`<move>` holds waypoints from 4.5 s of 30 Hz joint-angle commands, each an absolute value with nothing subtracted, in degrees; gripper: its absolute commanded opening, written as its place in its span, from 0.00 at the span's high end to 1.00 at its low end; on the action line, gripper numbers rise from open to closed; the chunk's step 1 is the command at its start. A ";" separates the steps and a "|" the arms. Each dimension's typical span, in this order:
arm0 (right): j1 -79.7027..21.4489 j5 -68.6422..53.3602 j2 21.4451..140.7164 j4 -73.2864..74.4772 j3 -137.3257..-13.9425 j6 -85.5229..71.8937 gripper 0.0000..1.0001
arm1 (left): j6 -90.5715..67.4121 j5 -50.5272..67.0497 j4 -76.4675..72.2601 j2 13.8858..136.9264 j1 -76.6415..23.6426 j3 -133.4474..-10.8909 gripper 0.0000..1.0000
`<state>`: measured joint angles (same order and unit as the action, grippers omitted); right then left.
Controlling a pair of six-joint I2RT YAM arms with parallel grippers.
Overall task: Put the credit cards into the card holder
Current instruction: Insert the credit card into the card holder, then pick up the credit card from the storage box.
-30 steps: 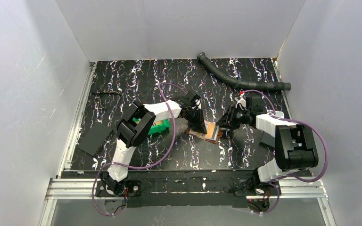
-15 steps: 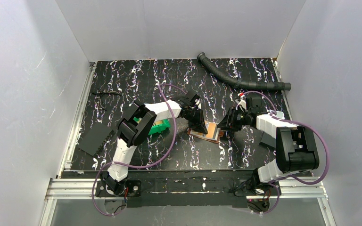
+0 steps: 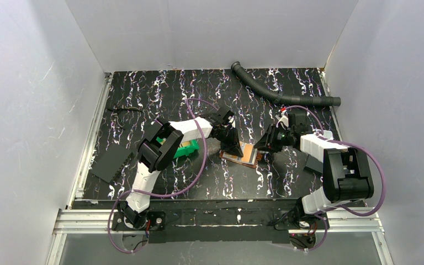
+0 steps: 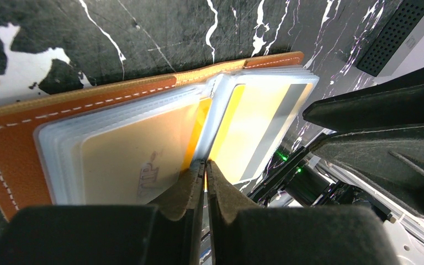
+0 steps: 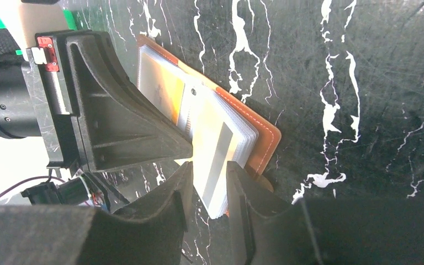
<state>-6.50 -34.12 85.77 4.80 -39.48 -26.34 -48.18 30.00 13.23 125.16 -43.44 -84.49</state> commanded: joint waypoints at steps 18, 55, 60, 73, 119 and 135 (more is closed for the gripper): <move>-8.58 -36.85 87.59 -4.31 -36.45 -31.44 0.59 | -46.97 24.90 15.61 128.57 -45.01 -82.71 0.95; -9.69 -34.13 82.83 -1.72 -37.12 -34.45 0.92 | -45.04 25.29 16.79 110.04 -43.25 -77.05 0.64; -12.42 -32.47 83.11 -0.30 -39.13 -34.11 0.73 | -44.52 25.83 17.56 104.83 -42.55 -75.25 0.60; -21.60 -25.48 85.49 5.28 -47.87 -32.95 0.52 | -41.25 21.87 25.30 87.45 -40.66 -73.12 0.57; -15.82 -32.76 92.68 -4.65 -39.46 -27.75 0.83 | -36.49 13.00 24.08 115.30 -43.24 -86.14 0.73; -15.40 -32.57 92.58 -7.06 -36.98 -29.38 0.83 | -40.17 18.05 19.73 120.42 -46.86 -90.28 0.82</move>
